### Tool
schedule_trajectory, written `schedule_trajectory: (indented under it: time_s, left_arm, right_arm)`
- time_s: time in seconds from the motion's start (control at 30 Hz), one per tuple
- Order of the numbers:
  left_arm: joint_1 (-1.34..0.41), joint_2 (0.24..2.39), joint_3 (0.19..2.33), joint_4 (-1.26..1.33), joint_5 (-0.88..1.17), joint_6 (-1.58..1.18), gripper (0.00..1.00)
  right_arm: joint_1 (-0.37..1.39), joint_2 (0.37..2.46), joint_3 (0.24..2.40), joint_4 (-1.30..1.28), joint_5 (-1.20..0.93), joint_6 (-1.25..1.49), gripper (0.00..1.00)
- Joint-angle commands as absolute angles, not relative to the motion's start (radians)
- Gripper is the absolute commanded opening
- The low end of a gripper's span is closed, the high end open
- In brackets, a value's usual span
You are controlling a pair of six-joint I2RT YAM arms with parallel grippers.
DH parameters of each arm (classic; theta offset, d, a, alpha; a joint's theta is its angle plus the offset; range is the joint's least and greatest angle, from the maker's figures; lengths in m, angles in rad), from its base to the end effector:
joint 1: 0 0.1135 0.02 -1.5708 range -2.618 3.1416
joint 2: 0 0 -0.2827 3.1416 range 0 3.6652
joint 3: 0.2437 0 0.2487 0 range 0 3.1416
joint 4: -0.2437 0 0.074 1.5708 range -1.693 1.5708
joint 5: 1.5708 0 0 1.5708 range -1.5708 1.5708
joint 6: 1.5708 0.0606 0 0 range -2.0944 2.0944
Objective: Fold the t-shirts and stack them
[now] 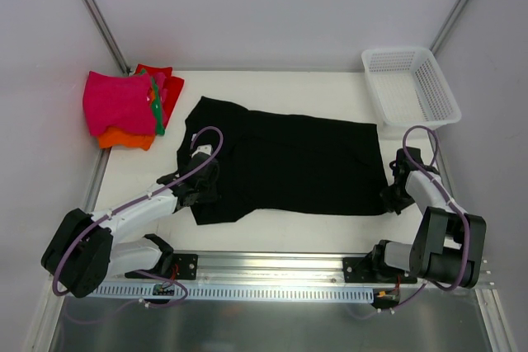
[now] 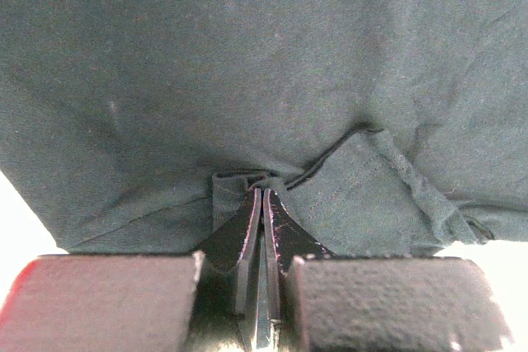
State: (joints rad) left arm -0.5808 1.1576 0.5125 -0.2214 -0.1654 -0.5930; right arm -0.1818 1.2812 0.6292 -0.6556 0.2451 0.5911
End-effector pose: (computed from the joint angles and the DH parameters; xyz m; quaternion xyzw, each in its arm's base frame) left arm 0.1911 -0.1135 0.1733 -0.0342 0.9352 -0.1258 0.3292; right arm 0.1961 -0.0510 0.1575 0.3857 0.9053 -0.0922 0.1521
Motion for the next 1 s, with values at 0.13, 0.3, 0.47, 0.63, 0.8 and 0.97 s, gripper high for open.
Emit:
schedule_trajectory:
  time_s: [0.13,0.3,0.47,0.63,0.8,0.97]
  left_arm:
    - [-0.577,1.091,0.534,-0.229,-0.204,-0.569,0.0]
    - [-0.61,1.054,0.58,-0.256,-0.267,-0.572,0.0]
    - [-0.614,1.046,0.659,-0.284,-0.339,-0.574,0.0]
    - [-0.612,1.08,0.742,-0.299,-0.419,-0.561,0.0]
    - [-0.598,1.115,0.82,-0.324,-0.517,-0.535,0.0]
    - [-0.565,1.123,0.865,-0.325,-0.581,-0.522,0.0]
  right_arm:
    - [-0.186,1.197,0.564,-0.44,0.146,0.542,0.01]
    - [-0.186,1.117,0.59,-0.436,0.121,0.488,0.01]
    - [-0.187,1.078,0.64,-0.44,0.133,0.425,0.0]
    - [-0.186,1.144,0.716,-0.44,0.11,0.422,0.0]
    - [-0.186,1.23,0.773,-0.414,0.104,0.449,0.01]
    - [-0.186,1.275,0.813,-0.393,0.113,0.462,0.01]
